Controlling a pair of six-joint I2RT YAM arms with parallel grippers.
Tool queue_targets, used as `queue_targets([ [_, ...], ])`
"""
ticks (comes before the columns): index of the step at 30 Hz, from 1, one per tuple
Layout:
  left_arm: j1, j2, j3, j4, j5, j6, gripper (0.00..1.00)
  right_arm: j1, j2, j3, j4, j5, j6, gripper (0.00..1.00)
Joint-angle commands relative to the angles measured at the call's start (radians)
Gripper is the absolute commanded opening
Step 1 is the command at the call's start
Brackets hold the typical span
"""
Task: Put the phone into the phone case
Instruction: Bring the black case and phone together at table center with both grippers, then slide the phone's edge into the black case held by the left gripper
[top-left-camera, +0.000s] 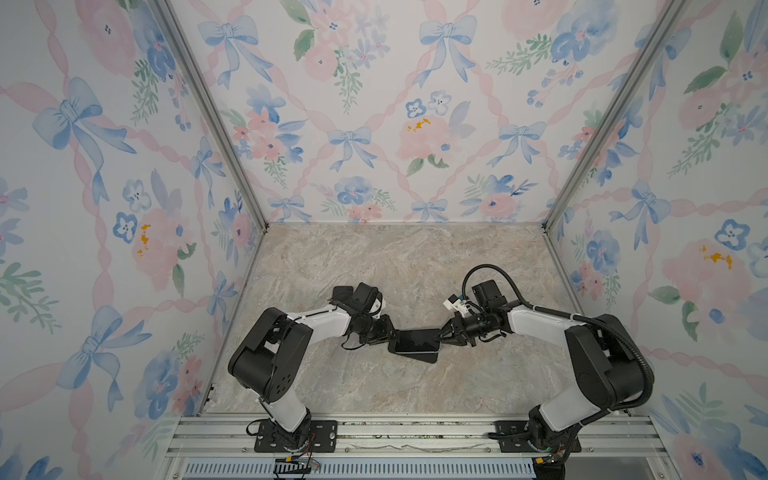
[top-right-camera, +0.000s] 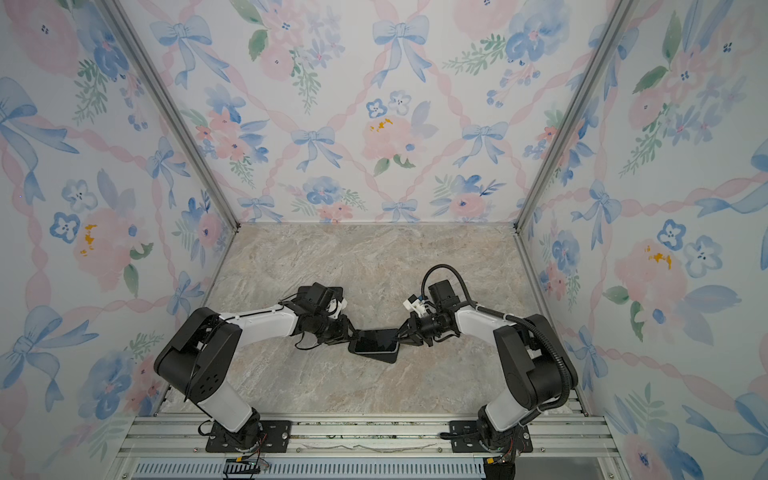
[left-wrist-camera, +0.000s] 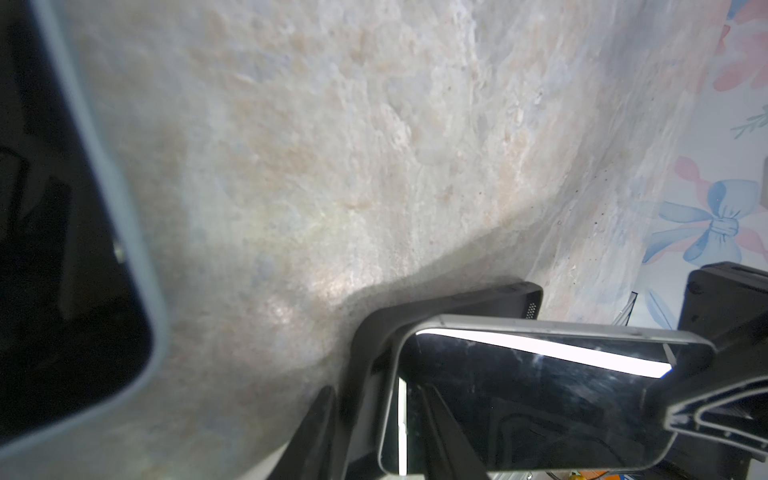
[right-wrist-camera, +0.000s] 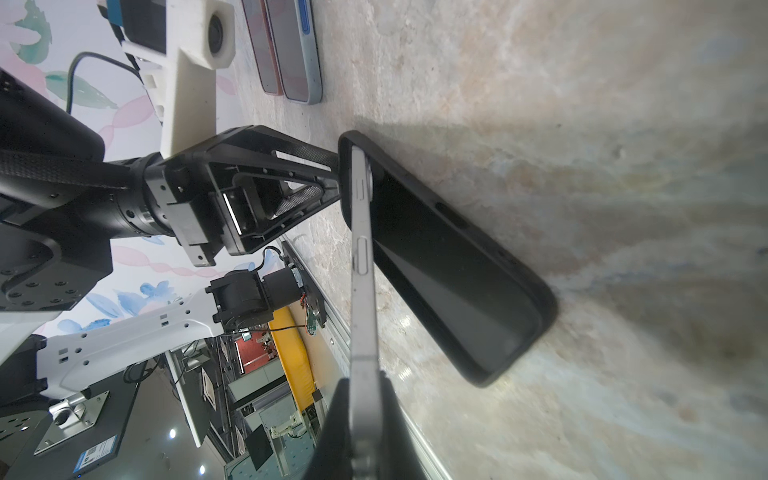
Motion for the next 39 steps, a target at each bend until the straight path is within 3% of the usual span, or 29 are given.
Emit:
queue_targets([
  [1, -0.001, -0.019, -0.022, 0.004, 0.019, -0.013, 0.35, 0.025, 0.034, 0.023, 0.007, -0.006, 0.008, 0.00],
  [27, -0.098, -0.091, -0.055, 0.041, 0.008, -0.096, 0.31, 0.082, 0.173, 0.036, 0.066, 0.045, 0.042, 0.00],
  [39, -0.137, -0.087, -0.038, 0.041, -0.005, -0.105, 0.26, 0.103, 0.216, 0.068, 0.051, 0.103, 0.032, 0.12],
])
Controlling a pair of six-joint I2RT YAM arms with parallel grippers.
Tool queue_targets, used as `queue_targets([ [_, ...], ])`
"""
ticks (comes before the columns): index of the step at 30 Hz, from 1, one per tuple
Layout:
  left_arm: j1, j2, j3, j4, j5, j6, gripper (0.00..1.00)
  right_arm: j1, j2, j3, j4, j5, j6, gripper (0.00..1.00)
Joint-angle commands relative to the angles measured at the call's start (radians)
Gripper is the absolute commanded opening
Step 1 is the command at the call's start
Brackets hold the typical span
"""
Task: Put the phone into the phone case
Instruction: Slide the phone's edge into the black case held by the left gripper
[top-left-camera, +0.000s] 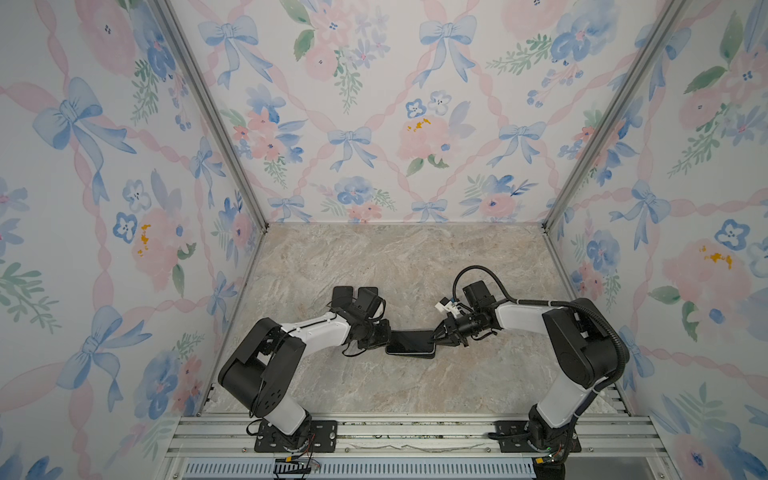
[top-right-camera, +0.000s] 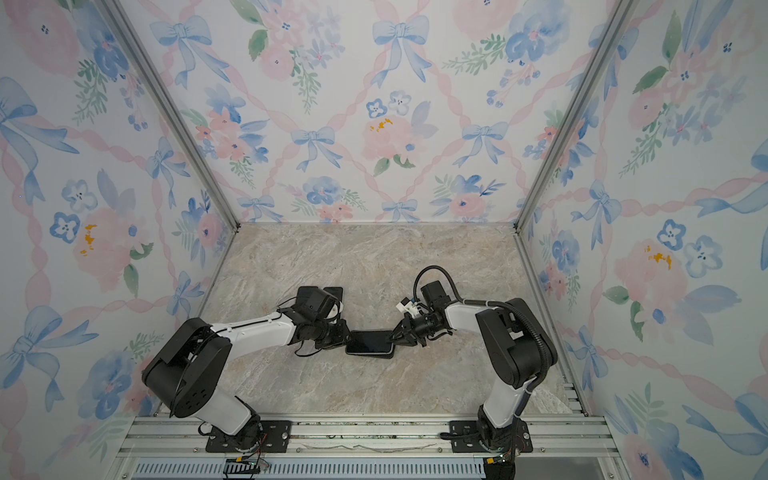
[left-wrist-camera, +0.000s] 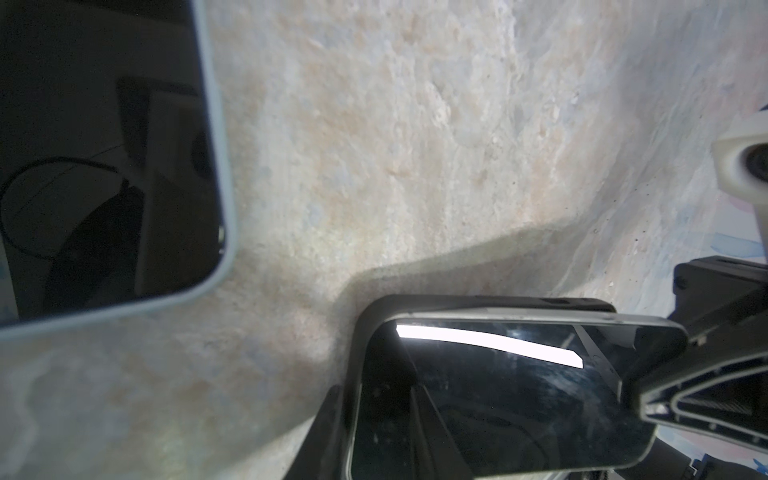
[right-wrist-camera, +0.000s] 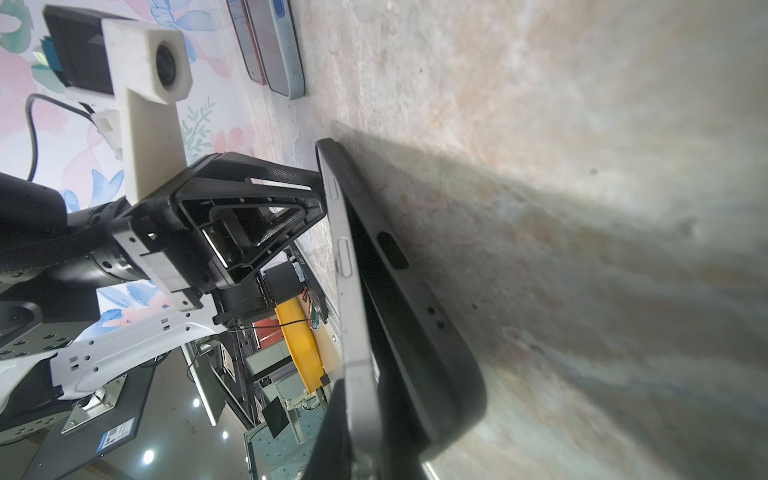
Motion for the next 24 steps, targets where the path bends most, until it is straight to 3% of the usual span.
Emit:
queue_targets([
  [1, -0.061, -0.003, 0.010, 0.056, 0.156, -0.016, 0.26, 0.076, 0.062, 0.023, -0.017, 0.155, 0.025, 0.14],
  [11, -0.034, -0.033, -0.051, 0.057, 0.140, -0.015, 0.26, 0.058, -0.009, 0.091, -0.195, 0.234, -0.063, 0.41],
  [19, 0.001, -0.065, -0.088, 0.054, 0.145, -0.001, 0.26, 0.066, -0.079, 0.156, -0.370, 0.419, -0.136, 0.65],
  [24, 0.005, -0.071, -0.091, 0.054, 0.155, 0.006, 0.28, 0.092, -0.135, 0.175, -0.425, 0.533, -0.152, 0.70],
])
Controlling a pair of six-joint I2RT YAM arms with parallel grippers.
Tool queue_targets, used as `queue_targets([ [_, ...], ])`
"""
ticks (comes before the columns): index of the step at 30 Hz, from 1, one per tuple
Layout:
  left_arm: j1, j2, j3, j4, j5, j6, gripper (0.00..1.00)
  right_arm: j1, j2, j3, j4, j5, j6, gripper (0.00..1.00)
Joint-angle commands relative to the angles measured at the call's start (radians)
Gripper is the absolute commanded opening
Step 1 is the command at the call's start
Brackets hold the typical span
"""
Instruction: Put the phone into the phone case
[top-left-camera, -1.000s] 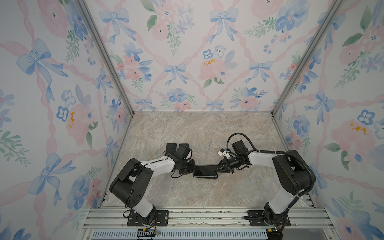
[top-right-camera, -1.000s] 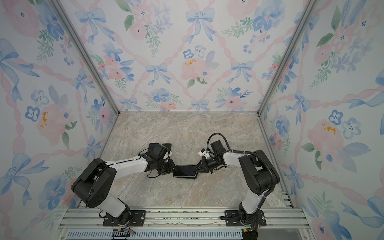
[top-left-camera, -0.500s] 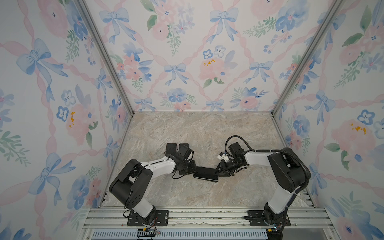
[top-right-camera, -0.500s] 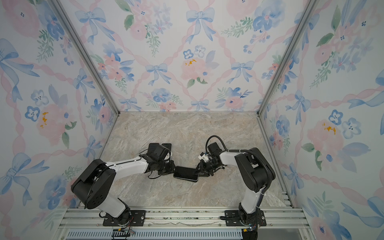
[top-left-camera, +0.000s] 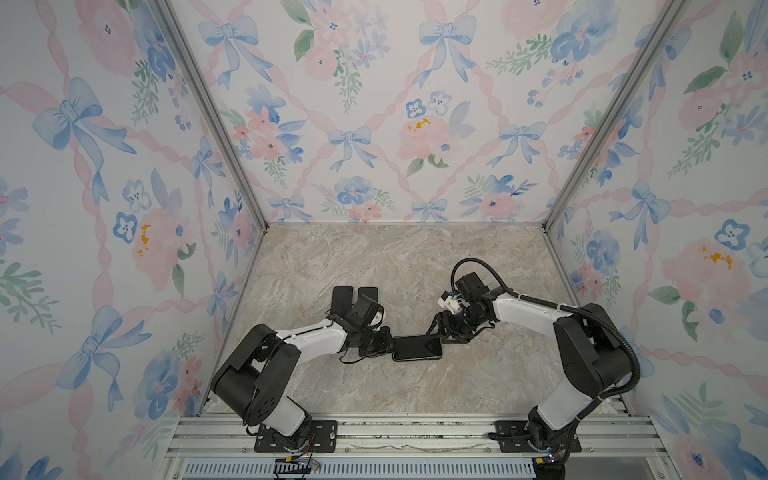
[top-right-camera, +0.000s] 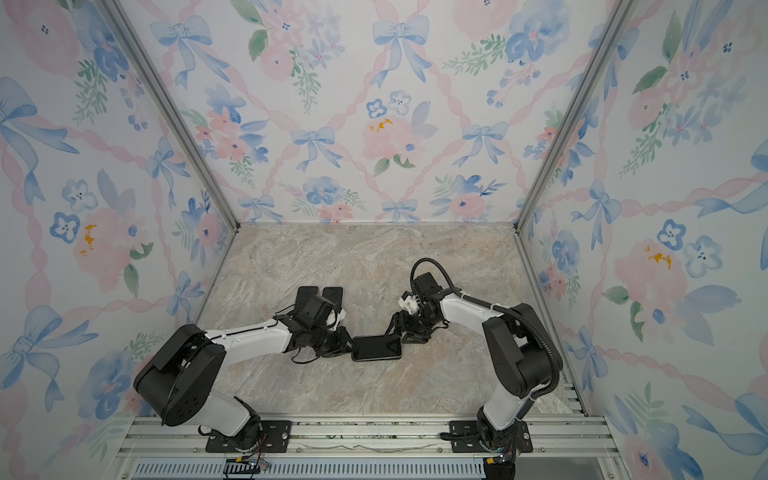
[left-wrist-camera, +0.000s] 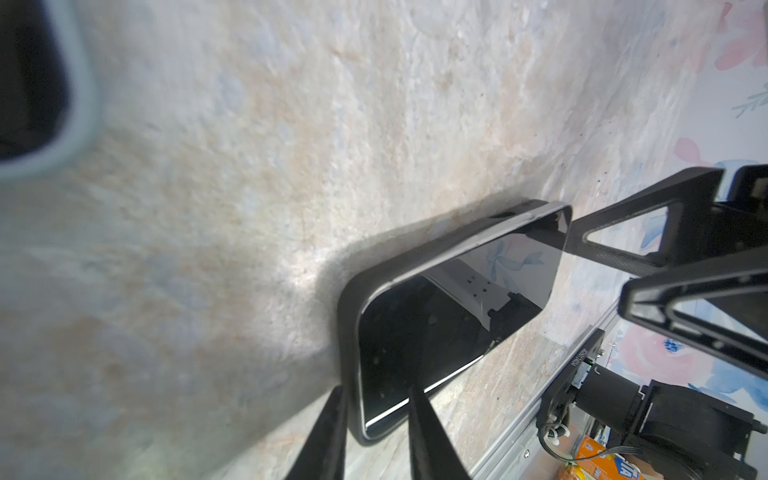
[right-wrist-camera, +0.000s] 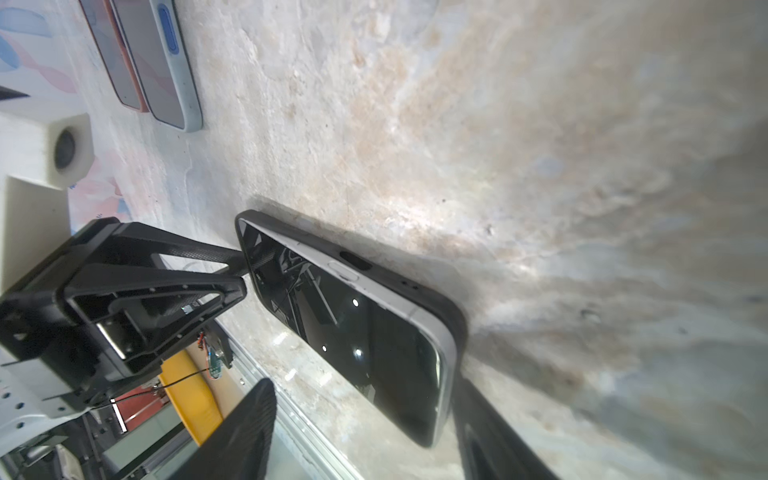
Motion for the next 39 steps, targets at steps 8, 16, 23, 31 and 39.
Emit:
queue_targets([
  [8, 0.005, 0.011, 0.005, -0.043, 0.059, 0.036, 0.28, 0.121, -0.147, -0.020, -0.128, 0.365, -0.043, 0.63],
  [16, 0.006, -0.009, 0.032, -0.162, -0.002, 0.060, 0.27, 0.157, -0.160, -0.077, -0.074, 0.352, -0.017, 0.50],
  [23, 0.001, 0.023, 0.036, -0.161, 0.003, 0.063, 0.27, 0.178, -0.113, -0.080, -0.030, 0.323, -0.007, 0.43],
  [31, -0.008, 0.054, 0.058, -0.161, 0.006, 0.073, 0.23, 0.195, -0.084, -0.077, -0.014, 0.315, 0.004, 0.40],
  [39, -0.008, 0.064, 0.058, -0.159, 0.003, 0.076, 0.23, 0.202, -0.085, -0.096, 0.001, 0.307, 0.017, 0.36],
])
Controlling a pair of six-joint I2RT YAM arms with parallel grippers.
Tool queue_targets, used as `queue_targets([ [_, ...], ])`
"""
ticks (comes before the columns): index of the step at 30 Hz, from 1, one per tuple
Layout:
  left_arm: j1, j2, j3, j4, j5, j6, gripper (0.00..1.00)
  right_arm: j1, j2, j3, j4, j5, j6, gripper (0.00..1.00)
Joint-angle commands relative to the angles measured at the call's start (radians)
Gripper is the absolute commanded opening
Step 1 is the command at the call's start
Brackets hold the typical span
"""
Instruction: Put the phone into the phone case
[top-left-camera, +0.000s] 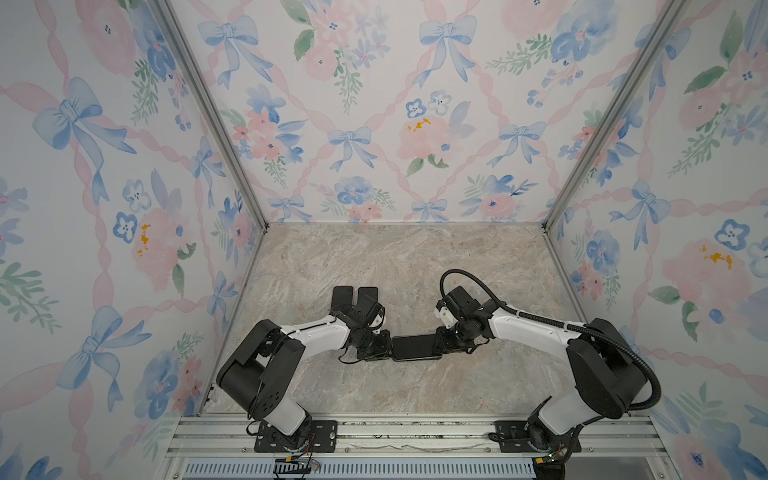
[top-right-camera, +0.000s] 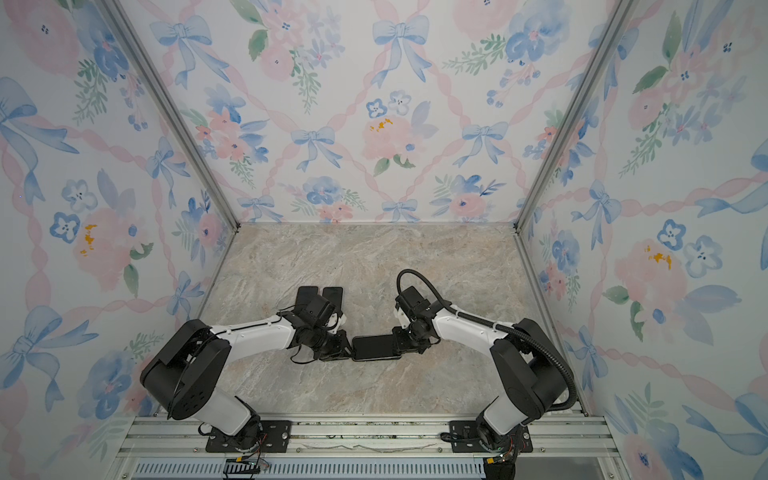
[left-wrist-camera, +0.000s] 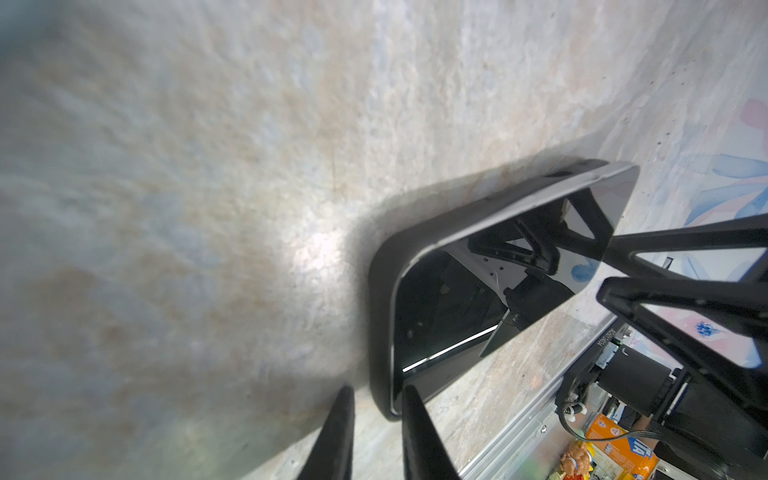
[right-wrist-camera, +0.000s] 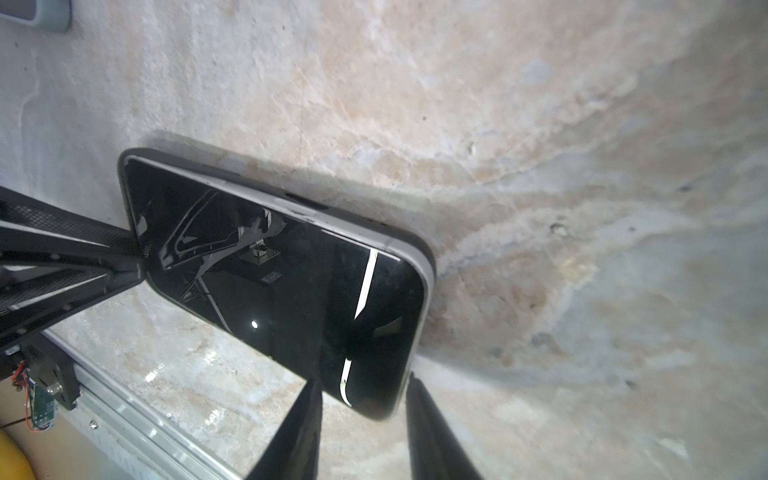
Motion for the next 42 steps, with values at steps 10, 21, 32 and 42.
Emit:
queue_targets([
  [10, -0.017, 0.020, 0.012, -0.005, 0.001, 0.014, 0.25, 0.038, -0.007, -0.041, 0.020, -0.023, 0.044, 0.31],
  [21, -0.026, 0.019, 0.012, 0.027, 0.023, 0.004, 0.25, 0.070, 0.005, -0.048, 0.051, -0.035, 0.067, 0.21],
  [32, -0.036, 0.011, 0.009, 0.045, 0.031, -0.006, 0.24, 0.103, 0.036, -0.043, 0.098, -0.054, 0.095, 0.16],
  [42, -0.039, 0.012, 0.009, 0.053, 0.034, -0.009, 0.24, 0.128, 0.065, -0.043, 0.128, -0.059, 0.113, 0.14],
])
